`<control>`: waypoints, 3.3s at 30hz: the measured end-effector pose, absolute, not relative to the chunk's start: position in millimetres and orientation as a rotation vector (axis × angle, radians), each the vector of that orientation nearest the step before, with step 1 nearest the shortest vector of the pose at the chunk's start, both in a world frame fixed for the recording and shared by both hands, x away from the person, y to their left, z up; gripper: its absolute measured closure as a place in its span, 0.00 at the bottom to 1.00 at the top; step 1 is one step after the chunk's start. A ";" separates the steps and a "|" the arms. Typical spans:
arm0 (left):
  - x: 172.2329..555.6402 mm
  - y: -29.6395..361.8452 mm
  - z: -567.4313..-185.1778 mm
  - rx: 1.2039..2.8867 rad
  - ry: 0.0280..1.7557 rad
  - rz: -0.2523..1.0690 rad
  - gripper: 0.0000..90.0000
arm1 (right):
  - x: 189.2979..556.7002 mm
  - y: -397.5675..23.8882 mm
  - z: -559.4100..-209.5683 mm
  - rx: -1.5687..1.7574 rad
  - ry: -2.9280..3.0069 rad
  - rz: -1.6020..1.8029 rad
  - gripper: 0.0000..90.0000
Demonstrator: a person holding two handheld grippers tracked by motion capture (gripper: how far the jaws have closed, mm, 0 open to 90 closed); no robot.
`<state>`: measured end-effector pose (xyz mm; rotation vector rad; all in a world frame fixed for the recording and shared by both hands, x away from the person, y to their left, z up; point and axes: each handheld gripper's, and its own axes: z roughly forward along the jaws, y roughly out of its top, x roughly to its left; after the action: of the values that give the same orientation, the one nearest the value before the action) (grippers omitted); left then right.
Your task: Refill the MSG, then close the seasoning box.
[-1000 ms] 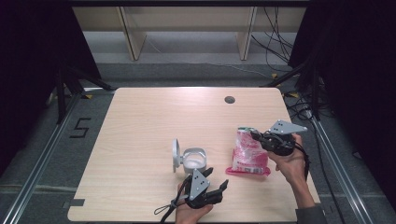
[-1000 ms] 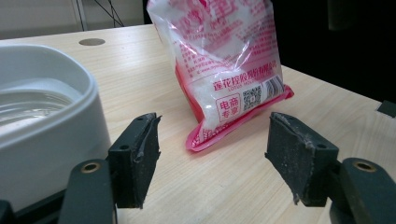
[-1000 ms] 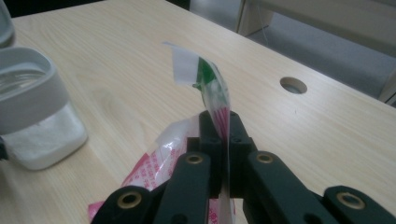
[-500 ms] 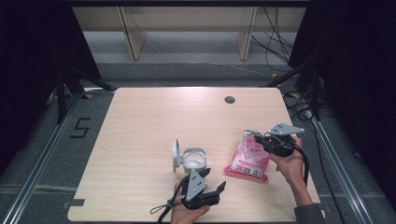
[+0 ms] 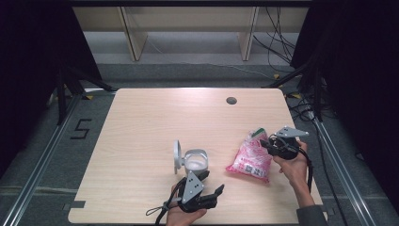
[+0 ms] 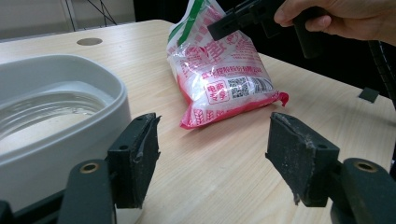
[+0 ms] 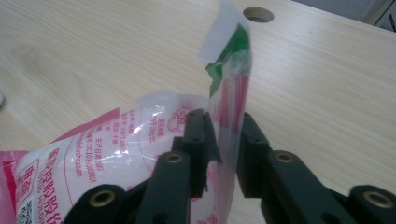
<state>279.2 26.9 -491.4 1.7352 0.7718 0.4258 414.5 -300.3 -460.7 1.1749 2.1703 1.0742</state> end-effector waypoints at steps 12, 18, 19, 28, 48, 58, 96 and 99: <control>277.2 38.2 -489.7 1.747 0.788 0.433 0.37 | 409.3 -310.2 -459.2 1.346 2.072 1.053 0.54; 276.0 43.1 -488.8 1.754 0.797 0.438 0.37 | 401.5 -317.7 -451.2 1.374 1.975 1.055 0.51; 276.9 43.8 -489.4 1.749 0.789 0.440 0.37 | 400.8 -318.3 -450.2 1.371 1.955 1.069 0.51; 273.1 52.2 -486.3 1.756 0.801 0.444 0.35 | 390.1 -307.2 -442.6 1.283 1.950 1.120 0.51; 265.1 78.4 -483.9 1.745 0.822 0.506 0.47 | 377.6 -266.4 -449.5 1.131 2.138 1.180 0.49; 266.3 102.6 -488.5 1.758 0.787 0.609 0.84 | 375.6 -264.9 -451.6 1.098 2.145 1.189 0.49; 282.8 136.8 -470.4 1.724 0.855 0.733 0.99 | 362.1 -257.6 -454.3 1.109 2.199 1.191 0.48; 284.5 136.2 -470.6 1.722 0.861 0.727 0.99 | 363.0 -257.1 -455.4 1.066 2.211 1.195 0.48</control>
<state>284.5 136.2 -470.6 1.7224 0.8612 0.7272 363.0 -257.1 -455.4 1.0664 2.2110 1.1948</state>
